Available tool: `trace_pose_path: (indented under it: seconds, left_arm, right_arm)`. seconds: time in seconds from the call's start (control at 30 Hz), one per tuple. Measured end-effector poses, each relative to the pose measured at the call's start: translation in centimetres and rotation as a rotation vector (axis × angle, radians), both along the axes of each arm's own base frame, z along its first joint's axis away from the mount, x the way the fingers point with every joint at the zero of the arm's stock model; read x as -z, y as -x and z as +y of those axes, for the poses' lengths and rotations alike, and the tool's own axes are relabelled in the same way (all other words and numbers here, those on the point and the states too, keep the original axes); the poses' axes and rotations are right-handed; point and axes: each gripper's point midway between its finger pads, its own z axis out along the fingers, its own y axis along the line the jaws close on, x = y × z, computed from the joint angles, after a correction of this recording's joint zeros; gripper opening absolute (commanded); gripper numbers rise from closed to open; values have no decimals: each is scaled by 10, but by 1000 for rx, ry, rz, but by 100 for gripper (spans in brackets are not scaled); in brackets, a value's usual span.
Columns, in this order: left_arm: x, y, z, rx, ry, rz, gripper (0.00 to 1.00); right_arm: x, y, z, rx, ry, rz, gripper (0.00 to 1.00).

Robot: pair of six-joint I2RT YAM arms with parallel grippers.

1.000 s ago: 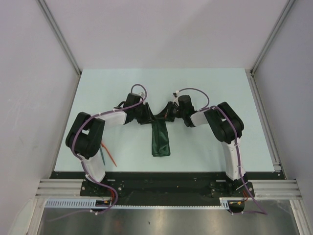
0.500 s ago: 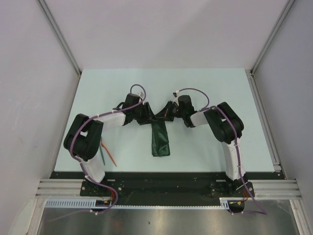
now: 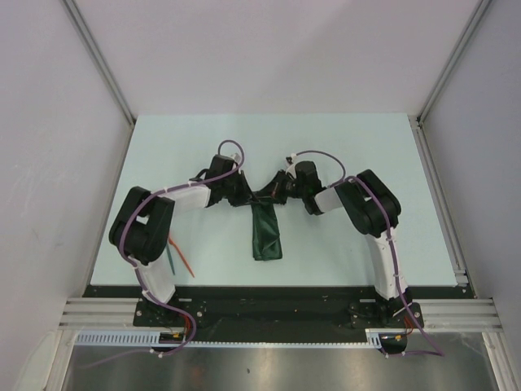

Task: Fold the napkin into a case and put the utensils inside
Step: Stuff the top corner of the smaller-rectangle-folded napkin at the center of the board.

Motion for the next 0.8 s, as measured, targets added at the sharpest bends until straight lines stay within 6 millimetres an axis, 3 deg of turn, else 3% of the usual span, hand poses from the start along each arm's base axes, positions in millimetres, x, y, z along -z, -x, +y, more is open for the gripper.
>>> trace_pose_path:
  seconds: [0.03,0.1,0.3,0.47,0.6,0.8]
  left_arm:
    - [0,0,0,-1,0,2,0]
    - [0,0,0,1,-2,4,0]
    - [1,2,1,2,-8,15,0]
    - [1,3,1,1,-4,23,0]
    - [-3,4,-3,-7,31,46,0]
    - [-10,7,-10,-34,90,96,0]
  right_arm:
    - [-1,0,0,-2,-2,-1,7]
    - [0,-2,-3,-3,0,-10,16]
    - [1,-2,-22,-33,96,-65,33]
    - [-27,1,-37,-72,194,-213,40]
    - [-42,13,-36,-123,236,-329,43]
    - [-19,41,-28,-203,311,-378,50]
